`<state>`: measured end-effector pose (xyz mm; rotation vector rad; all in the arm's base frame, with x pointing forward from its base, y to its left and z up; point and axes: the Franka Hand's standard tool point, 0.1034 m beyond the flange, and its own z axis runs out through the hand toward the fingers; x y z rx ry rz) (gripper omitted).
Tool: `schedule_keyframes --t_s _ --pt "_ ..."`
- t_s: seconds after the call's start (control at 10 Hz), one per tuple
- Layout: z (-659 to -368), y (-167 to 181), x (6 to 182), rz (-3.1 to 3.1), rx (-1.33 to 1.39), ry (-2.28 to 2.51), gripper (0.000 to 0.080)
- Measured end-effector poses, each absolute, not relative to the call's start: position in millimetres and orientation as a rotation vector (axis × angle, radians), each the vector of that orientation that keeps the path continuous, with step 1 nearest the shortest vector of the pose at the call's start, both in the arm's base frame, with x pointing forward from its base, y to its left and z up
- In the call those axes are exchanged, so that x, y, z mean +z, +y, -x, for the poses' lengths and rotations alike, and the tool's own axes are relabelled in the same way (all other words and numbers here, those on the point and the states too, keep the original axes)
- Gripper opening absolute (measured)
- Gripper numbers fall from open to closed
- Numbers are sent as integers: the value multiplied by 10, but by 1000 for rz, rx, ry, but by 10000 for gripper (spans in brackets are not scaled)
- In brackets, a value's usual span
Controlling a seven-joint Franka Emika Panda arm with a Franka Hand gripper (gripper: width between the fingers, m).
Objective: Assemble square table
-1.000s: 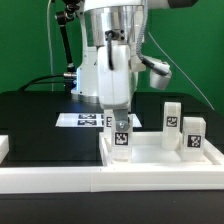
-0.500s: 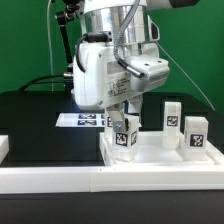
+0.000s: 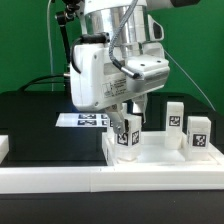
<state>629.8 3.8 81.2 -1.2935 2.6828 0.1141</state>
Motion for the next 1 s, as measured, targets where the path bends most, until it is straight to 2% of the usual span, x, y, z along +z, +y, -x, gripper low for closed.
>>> schedule_keyframes --t_s 0.1,0.2,0.3,1.0 --pt "-6297 38 810 1333 111 2663 545" --pt "-6280 63 811 1392 131 2643 545" --pt "-6284 83 825 1445 142 2616 627" --pt "-6289 63 811 2096 50 2117 648"
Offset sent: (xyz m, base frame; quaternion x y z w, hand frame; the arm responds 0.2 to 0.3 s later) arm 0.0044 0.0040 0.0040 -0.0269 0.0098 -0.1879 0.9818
